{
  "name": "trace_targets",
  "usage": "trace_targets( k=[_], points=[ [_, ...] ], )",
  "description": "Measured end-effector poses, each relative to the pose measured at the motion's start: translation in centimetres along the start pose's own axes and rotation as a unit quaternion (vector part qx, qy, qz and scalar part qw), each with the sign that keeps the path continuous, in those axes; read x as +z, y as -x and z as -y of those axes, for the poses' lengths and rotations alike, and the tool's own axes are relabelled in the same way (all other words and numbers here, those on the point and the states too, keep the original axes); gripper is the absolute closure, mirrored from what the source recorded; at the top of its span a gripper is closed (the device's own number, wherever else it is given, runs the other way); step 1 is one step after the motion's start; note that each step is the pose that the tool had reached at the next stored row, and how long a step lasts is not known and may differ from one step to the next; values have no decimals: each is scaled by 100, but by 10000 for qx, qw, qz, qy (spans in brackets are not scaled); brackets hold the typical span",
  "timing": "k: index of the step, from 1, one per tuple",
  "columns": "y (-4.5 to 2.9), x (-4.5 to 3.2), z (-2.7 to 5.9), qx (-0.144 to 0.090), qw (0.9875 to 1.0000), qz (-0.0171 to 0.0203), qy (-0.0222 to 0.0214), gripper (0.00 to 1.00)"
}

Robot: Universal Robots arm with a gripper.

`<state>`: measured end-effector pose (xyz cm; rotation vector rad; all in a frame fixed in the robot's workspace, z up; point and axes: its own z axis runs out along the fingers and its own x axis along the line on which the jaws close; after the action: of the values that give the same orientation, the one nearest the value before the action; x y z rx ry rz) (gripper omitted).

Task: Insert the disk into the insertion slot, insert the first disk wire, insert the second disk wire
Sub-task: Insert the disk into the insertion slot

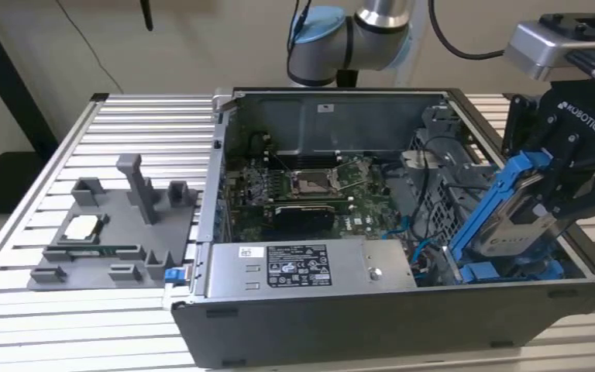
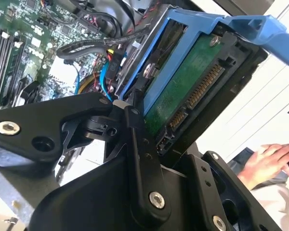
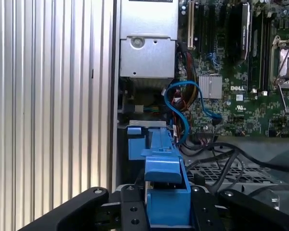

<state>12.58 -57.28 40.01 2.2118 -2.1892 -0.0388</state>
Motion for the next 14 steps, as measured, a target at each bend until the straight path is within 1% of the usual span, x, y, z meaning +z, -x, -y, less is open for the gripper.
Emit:
trace_targets(
  k=[3, 8, 11, 12, 14],
  points=[
    [20, 49, 2, 0, 10000, -1, 0, 67],
    [76, 128, 5, 0, 10000, -3, 0, 67],
    [80, 134, 7, -1, 10000, -3, 0, 66],
    [79, 133, 7, 0, 10000, -4, 0, 60],
    [78, 120, 7, 0, 10000, 3, -1, 60]
  ],
)
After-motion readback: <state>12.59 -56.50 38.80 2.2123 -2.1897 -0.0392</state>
